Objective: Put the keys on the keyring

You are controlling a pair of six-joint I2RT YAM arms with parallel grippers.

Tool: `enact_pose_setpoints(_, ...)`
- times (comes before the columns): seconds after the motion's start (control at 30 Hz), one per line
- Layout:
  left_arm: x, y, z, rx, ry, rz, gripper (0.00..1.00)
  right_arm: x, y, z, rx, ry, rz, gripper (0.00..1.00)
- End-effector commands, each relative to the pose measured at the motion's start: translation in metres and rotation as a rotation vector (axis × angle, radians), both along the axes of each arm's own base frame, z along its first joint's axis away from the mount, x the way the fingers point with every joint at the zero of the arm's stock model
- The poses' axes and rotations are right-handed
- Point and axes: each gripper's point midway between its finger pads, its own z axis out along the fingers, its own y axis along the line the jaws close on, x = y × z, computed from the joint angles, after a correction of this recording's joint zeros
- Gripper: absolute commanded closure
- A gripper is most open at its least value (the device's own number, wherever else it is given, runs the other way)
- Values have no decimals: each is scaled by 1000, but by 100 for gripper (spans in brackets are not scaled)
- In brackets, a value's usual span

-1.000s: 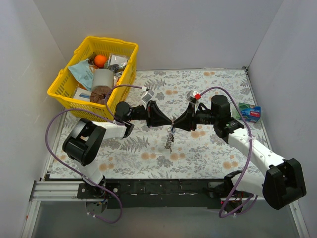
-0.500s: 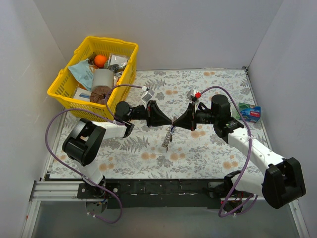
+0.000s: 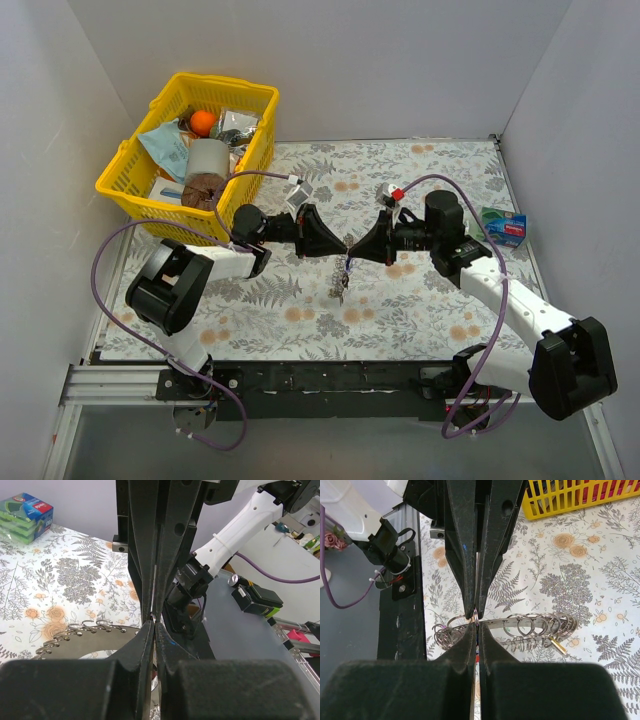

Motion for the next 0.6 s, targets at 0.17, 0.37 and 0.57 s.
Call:
enact_pose_setpoints(0.17,-36,15,61,-238,-483,-52,100,7,-1,-7,-73,-38,35,99)
enact_pose_setpoints(0.37,-37,15,45,-193,-469,-84,100,7,-5,-19,-130,-24,40,99)
enact_pose_setpoints(0.57,-41,17,36,-167,-464,-116,77,6,-6,-21,-156,-11,50,99)
